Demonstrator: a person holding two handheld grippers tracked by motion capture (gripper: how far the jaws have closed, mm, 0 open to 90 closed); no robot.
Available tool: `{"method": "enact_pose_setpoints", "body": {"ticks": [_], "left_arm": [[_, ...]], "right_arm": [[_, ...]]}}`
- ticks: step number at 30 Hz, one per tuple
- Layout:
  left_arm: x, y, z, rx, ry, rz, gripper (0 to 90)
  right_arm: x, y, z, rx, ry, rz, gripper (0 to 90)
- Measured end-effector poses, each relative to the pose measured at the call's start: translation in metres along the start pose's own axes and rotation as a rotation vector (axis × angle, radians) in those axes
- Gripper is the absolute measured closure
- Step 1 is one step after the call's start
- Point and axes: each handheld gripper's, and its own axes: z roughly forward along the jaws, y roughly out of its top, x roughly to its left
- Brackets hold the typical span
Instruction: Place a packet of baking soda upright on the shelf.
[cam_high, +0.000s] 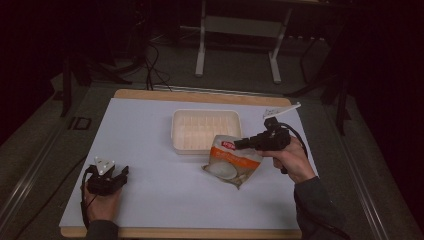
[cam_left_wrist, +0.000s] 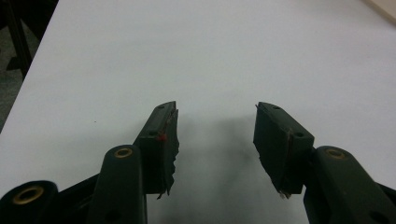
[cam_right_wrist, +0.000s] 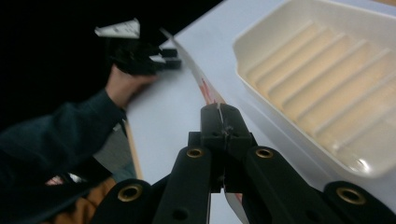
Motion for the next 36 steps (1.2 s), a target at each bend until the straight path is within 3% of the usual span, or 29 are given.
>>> {"method": "enact_pose_setpoints", "body": {"ticks": [7,18,29,36], "left_arm": [[0.0,0.0,0.0,-0.001,-0.001,-0.001,49.4],[0.0,0.0,0.0,-0.001,0.002,-0.001,49.4],[0.001,0.0,-0.001,-0.006,0.001,-0.003,49.4],[0.001,0.0,-0.001,-0.009,0.001,-0.004,49.4]], "right_arm": [[0.002,0.006,0.006,-0.096,0.076,0.048,90.0],[0.005,0.009,0.019,-0.187,0.163,0.095,90.0],[0.013,0.019,0.033,-0.271,0.208,0.124,90.0],[0.013,0.028,0.043,-0.346,0.237,0.169,90.0]]}}
